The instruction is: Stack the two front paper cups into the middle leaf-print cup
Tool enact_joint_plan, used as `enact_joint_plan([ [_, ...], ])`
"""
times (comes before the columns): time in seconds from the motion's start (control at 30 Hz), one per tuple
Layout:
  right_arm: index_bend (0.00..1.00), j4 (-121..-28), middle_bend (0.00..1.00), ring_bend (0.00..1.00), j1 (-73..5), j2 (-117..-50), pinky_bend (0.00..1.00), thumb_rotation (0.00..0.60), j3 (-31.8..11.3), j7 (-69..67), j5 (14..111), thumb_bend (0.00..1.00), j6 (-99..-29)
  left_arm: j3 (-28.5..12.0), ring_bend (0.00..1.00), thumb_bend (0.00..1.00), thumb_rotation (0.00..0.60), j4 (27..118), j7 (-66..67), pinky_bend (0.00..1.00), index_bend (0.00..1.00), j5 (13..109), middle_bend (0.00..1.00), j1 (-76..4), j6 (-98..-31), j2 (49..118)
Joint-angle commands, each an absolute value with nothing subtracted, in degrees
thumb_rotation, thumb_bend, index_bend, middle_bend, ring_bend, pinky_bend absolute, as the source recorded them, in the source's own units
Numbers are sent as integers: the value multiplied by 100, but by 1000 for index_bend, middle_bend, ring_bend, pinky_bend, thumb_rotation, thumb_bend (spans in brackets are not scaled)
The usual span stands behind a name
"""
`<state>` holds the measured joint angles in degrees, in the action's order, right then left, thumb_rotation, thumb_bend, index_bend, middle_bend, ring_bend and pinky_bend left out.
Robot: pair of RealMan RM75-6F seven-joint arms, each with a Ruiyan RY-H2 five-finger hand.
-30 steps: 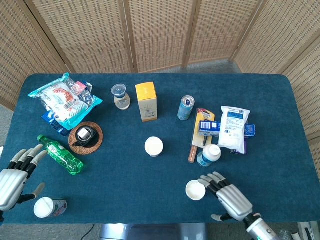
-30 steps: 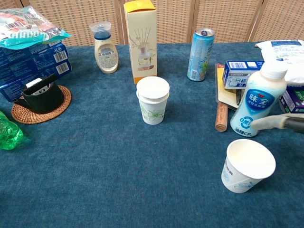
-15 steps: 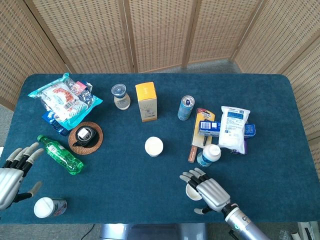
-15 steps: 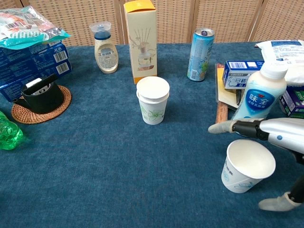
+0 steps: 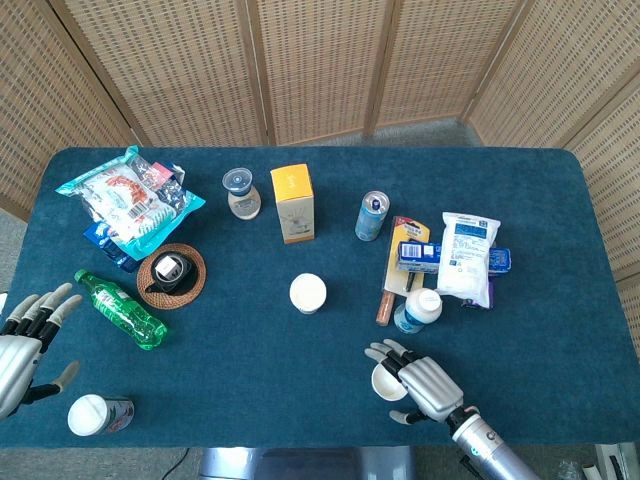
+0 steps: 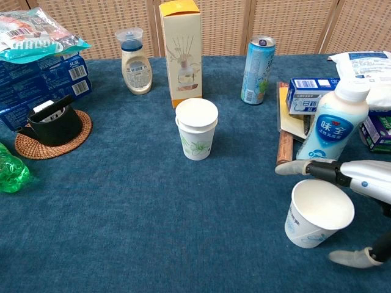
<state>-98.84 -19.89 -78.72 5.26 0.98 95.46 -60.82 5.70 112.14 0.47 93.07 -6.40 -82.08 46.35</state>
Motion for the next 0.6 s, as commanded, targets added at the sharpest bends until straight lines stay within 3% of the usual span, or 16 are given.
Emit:
enact_joint_plan([
  [0.03, 128, -9631, 74, 0, -1949, -7960, 445, 600, 644, -201, 9775, 308, -6316, 557, 0, 398, 600, 11214, 60, 0, 0, 9288, 0, -641, -8179, 4645],
  [0.3, 237, -9274, 187, 65, -1916, -8056, 507, 600, 756, -552, 10052, 385, -6683, 526, 0, 398, 600, 11231, 169, 0, 0, 9284, 0, -627, -8122, 4704],
  [0.6, 267, -9145, 220, 82, -1905, -8122, 507, 600, 814, -589, 10060, 407, -6780, 502, 0, 398, 600, 11229, 211, 0, 0, 9277, 0, -614, -8077, 4728],
])
